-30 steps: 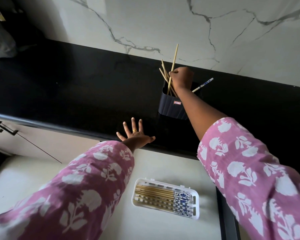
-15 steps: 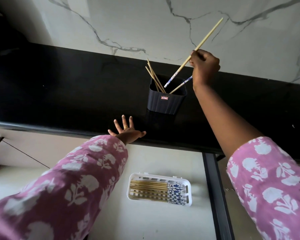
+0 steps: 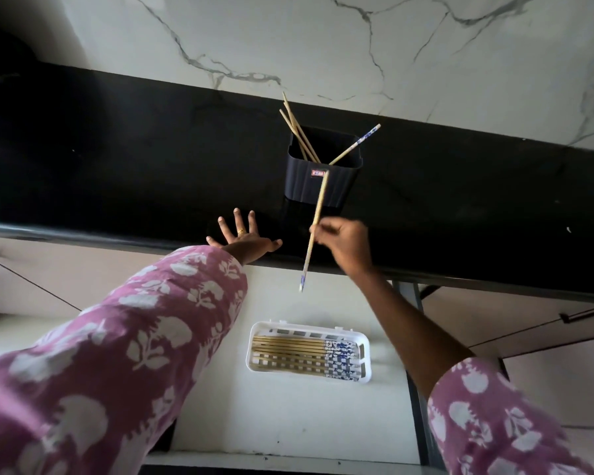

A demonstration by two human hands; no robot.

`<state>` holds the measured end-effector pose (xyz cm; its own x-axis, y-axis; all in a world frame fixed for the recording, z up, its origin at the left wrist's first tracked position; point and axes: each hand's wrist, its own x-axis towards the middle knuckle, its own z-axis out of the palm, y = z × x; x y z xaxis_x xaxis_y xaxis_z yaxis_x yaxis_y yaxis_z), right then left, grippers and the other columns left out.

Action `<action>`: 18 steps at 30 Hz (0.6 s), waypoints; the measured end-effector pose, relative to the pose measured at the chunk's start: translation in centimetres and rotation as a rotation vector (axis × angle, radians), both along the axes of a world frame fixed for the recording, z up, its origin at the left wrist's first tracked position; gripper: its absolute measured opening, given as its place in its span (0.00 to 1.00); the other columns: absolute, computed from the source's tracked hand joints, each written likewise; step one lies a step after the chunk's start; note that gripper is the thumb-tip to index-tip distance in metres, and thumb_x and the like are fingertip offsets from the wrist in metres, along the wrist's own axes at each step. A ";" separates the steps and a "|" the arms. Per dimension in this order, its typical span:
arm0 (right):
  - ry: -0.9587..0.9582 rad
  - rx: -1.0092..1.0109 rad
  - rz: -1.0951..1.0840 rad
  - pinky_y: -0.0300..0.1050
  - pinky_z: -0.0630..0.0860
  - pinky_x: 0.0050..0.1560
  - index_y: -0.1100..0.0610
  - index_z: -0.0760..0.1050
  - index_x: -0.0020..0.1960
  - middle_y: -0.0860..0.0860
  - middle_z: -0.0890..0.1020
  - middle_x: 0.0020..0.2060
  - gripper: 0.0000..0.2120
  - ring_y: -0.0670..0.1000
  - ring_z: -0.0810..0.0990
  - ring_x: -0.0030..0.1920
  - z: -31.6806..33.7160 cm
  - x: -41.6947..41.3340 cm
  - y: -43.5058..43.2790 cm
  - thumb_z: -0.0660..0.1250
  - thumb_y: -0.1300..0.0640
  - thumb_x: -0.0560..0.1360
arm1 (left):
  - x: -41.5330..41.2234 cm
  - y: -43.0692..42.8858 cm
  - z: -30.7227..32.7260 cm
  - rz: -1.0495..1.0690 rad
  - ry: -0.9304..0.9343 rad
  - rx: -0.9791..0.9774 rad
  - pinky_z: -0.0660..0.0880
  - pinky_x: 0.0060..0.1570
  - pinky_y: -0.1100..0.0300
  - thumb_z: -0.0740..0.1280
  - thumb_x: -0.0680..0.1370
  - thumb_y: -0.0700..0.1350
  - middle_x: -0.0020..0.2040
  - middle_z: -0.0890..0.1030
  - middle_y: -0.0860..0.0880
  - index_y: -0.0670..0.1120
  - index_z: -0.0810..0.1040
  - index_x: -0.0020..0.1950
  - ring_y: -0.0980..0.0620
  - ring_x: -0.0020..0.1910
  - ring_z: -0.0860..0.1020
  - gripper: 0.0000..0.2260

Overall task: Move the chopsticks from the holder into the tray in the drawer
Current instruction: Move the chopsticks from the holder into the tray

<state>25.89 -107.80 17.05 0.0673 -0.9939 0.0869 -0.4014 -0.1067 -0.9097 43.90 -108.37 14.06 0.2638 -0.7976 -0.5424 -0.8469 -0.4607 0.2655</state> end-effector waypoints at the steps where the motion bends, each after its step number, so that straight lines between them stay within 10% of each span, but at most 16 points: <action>1: 0.078 0.020 0.069 0.24 0.70 0.35 0.67 0.82 0.48 0.53 0.83 0.35 0.09 0.31 0.74 0.26 -1.0 0.2 1.1 0.73 0.64 0.70 | 0.0 0.0 0.0 0.001 0.000 -0.001 0.38 0.69 0.33 0.57 0.73 0.70 0.77 0.33 0.54 0.57 0.38 0.77 0.41 0.75 0.32 0.42; 8: 0.762 0.157 0.661 0.41 0.67 0.39 0.59 0.77 0.35 0.56 0.75 0.31 0.07 0.55 0.73 0.35 -6.3 0.7 6.7 0.65 0.62 0.71 | 0.1 -0.1 -0.2 0.001 -0.001 0.005 0.38 0.69 0.33 0.57 0.73 0.70 0.77 0.33 0.54 0.57 0.38 0.77 0.41 0.75 0.32 0.41; 18: 1.099 0.326 0.849 0.49 0.75 0.52 0.68 0.76 0.53 0.64 0.79 0.55 0.11 0.63 0.78 0.56 -11.7 0.6 10.8 0.60 0.65 0.74 | 0.0 -0.3 -0.2 0.008 -0.006 0.010 0.38 0.69 0.33 0.57 0.73 0.70 0.76 0.32 0.54 0.58 0.37 0.77 0.42 0.75 0.32 0.41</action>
